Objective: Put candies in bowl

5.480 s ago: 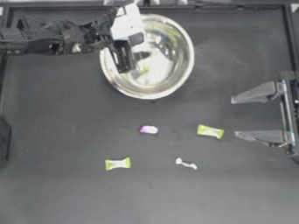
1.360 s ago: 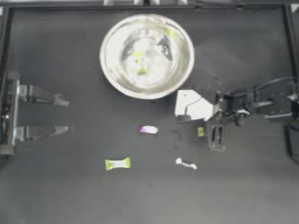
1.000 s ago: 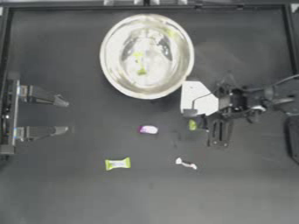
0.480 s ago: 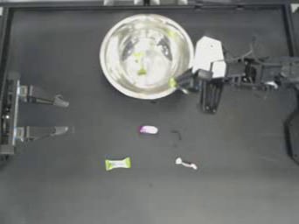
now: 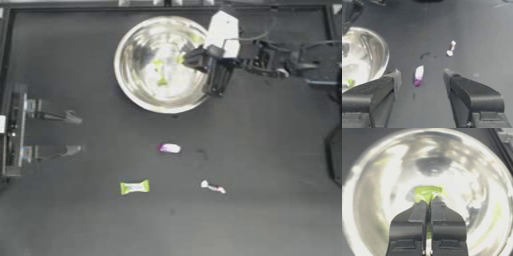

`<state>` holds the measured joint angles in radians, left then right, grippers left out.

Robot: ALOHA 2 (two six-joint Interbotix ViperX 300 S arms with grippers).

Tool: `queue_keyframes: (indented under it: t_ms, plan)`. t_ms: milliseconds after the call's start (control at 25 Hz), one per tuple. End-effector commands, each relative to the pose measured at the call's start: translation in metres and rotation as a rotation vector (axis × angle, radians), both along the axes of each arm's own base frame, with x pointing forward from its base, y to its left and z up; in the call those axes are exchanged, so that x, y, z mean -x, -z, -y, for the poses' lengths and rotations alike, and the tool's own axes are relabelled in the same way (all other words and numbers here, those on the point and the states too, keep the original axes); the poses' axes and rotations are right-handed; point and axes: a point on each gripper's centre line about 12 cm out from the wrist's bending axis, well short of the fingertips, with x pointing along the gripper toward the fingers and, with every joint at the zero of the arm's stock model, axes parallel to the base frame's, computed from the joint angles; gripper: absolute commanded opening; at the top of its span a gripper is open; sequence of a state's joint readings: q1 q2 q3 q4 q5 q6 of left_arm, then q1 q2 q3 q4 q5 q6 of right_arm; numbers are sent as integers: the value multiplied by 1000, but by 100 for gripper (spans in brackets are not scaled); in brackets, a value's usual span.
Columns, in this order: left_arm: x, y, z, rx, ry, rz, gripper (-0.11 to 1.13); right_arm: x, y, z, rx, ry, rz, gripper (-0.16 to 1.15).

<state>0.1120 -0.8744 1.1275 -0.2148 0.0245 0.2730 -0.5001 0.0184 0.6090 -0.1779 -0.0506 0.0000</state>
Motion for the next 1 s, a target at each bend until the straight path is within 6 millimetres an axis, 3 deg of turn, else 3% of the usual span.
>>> queue_keyframes:
  t_ms: [40, 160, 240, 480, 680, 1000]
  plan:
    - [-5, -3, -2, 2, -10, 5, 88, -13, -7, 9, 28, -7, 13, 22]
    - [-5, -2, -3, 2, -13, 2, 88, -21, -3, 13, 33, -13, 8, 24]
    - [-5, -2, -3, 8, -16, 1, 88, -26, -2, 16, 46, -23, 6, 33]
    - [-4, 0, -4, 10, -18, -4, 88, -30, 0, 19, 78, -46, 8, 109]
    - [-4, 1, -4, 11, -20, -7, 88, -28, -8, 14, 77, -45, 25, 94]
    - [-4, 1, -4, 12, -22, -6, 88, -13, -40, -25, 66, -85, 82, 95]
